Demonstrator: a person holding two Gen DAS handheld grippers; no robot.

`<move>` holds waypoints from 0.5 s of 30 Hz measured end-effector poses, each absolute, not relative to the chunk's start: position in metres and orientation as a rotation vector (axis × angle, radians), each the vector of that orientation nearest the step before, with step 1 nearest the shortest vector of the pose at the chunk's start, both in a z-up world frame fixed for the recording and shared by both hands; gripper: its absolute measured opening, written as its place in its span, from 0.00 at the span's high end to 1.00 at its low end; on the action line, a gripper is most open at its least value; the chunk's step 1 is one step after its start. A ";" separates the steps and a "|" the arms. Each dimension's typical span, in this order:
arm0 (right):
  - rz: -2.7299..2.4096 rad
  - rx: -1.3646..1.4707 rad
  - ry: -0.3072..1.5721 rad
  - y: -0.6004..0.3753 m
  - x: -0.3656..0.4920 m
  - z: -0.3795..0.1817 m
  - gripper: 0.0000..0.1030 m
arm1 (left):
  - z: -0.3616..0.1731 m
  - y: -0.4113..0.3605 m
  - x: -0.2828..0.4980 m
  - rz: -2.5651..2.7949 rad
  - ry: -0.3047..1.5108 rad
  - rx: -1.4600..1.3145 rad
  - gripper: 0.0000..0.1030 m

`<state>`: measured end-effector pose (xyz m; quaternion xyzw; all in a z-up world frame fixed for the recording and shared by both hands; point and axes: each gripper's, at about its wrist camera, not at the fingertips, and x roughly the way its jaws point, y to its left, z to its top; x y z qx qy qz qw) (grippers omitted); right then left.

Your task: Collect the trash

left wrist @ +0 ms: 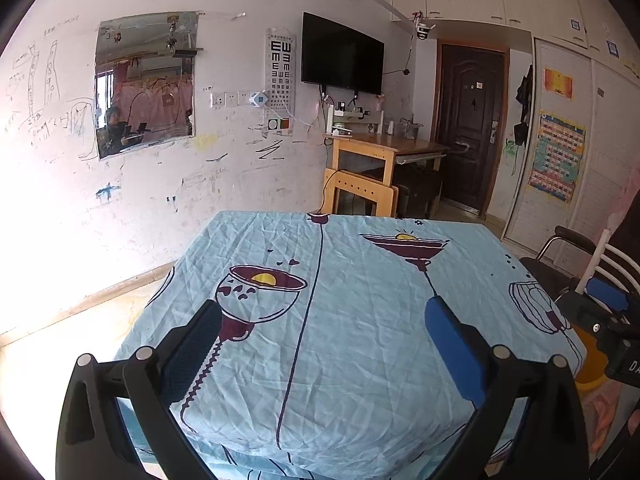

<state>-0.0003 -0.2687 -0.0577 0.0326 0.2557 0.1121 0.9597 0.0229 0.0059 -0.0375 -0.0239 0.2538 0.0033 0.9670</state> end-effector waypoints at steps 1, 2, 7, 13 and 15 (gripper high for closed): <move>0.227 0.066 0.520 -0.268 -0.001 -0.058 0.06 | -0.037 0.006 0.022 0.007 0.513 -0.048 0.06; 0.227 0.065 0.521 -0.268 -0.001 -0.058 0.06 | -0.037 0.007 0.022 0.006 0.513 -0.049 0.06; 0.230 0.060 0.519 -0.267 -0.002 -0.059 0.06 | -0.036 0.008 0.020 0.003 0.509 -0.054 0.06; 0.231 0.057 0.523 -0.265 -0.002 -0.059 0.06 | -0.036 0.005 0.019 -0.004 0.509 -0.049 0.06; 0.232 0.057 0.523 -0.264 -0.002 -0.060 0.06 | -0.036 0.004 0.019 -0.006 0.510 -0.047 0.06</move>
